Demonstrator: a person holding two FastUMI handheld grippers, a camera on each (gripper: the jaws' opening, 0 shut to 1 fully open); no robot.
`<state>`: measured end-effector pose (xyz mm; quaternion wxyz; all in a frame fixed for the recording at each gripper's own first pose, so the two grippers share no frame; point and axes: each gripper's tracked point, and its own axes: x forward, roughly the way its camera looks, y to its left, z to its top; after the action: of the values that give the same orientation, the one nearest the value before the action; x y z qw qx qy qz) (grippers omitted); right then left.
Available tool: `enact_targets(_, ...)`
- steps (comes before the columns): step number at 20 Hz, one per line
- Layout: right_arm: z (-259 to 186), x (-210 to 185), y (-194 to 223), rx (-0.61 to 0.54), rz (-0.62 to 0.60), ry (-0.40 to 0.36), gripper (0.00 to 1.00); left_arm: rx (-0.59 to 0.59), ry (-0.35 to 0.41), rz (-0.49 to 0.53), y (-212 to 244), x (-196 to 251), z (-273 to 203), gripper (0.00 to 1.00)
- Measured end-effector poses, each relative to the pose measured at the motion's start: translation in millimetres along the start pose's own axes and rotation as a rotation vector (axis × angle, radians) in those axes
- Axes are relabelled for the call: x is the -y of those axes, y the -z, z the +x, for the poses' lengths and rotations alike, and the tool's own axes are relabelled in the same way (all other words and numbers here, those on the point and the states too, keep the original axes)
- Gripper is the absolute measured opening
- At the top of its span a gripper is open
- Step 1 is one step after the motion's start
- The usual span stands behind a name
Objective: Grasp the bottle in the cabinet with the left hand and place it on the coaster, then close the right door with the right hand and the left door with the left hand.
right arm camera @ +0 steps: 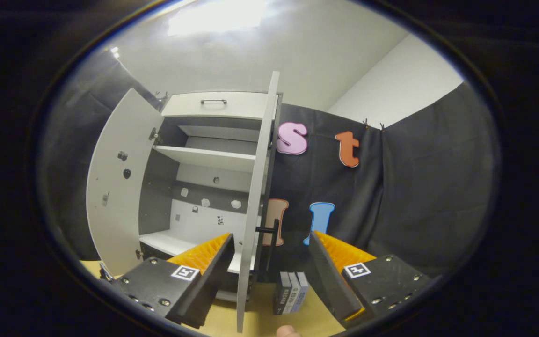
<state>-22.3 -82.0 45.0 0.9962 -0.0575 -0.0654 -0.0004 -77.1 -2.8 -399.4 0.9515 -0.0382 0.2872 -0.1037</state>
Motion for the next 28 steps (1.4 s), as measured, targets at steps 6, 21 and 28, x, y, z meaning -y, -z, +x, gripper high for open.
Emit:
enact_targets(6, 1.8, -3.9, 5.6, -0.01, 0.0, -0.024, 0.97, 0.034, -0.007, 0.061, -15.6, 11.7, -9.6, 0.8)
enact_targets(21, 3.4, -1.5, 16.4, -0.017, 0.012, -0.02, 0.97, 0.223, -0.05, 0.058, -120.0, 25.3, -54.4, 0.8)
enact_targets(28, 10.6, 4.3, 22.0, -0.025, 0.025, 0.002, 0.97, 0.365, -0.154, 0.065, -226.8, 18.6, -99.1, 0.81)
